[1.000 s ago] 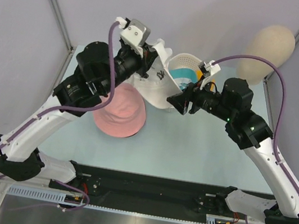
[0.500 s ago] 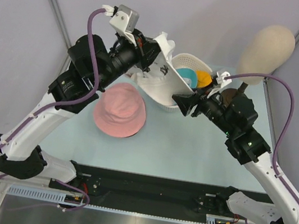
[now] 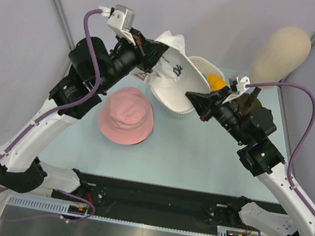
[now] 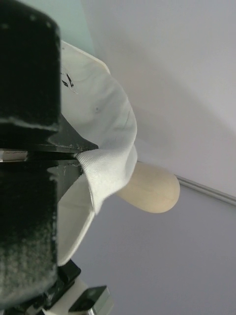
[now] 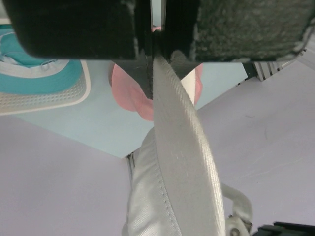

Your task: Stack the hats

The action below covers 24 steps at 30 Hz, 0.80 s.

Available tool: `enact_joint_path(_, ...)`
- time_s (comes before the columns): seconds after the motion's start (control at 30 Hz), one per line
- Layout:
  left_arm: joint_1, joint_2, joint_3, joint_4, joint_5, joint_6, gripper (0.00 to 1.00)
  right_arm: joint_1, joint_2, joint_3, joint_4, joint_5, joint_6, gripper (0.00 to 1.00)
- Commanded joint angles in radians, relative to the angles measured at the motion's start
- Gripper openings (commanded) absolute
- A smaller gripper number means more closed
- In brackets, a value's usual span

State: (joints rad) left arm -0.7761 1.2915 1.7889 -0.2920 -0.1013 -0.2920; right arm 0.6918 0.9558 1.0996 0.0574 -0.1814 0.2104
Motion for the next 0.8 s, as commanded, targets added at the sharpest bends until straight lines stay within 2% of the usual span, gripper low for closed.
enact_joint_path(0.0,0.061,-0.067,-0.078,0.068,0.032,-0.068,0.0,-0.001,-0.058,0.042,0.035,0.042,-0.008,0.0)
enact_joint_path(0.1,0.098,-0.07,-0.114,0.062,0.038,-0.064,0.0,-0.002,-0.065,0.087,-0.081,0.065,-0.045,0.0)
enact_joint_path(0.23,0.112,-0.026,-0.109,0.047,0.032,-0.044,0.0,-0.002,-0.002,0.311,-0.449,0.179,-0.17,0.0)
enact_joint_path(0.27,0.113,-0.012,-0.094,0.044,0.032,-0.041,0.03,-0.006,0.015,0.356,-0.505,0.233,-0.187,0.0)
enact_joint_path(0.3,0.115,0.0,-0.083,0.039,0.035,-0.042,0.25,-0.011,0.03,0.393,-0.555,0.27,-0.203,0.0)
enact_joint_path(0.37,0.124,0.035,-0.054,0.036,0.04,-0.042,0.54,-0.023,0.075,0.511,-0.689,0.39,-0.244,0.0)
enact_joint_path(0.4,0.127,0.041,-0.046,0.042,0.041,-0.041,0.78,-0.038,0.089,0.546,-0.724,0.433,-0.258,0.0)
enact_joint_path(0.5,0.147,0.057,-0.046,0.047,0.041,-0.038,0.98,-0.09,0.135,0.669,-0.807,0.609,-0.325,0.0)
enact_joint_path(0.53,0.158,0.057,-0.051,0.044,0.041,-0.036,1.0,-0.107,0.142,0.687,-0.808,0.688,-0.348,0.0)
enact_joint_path(0.77,0.225,0.02,-0.138,0.036,0.051,-0.024,1.0,-0.276,0.293,0.924,-0.745,0.887,-0.555,0.0)
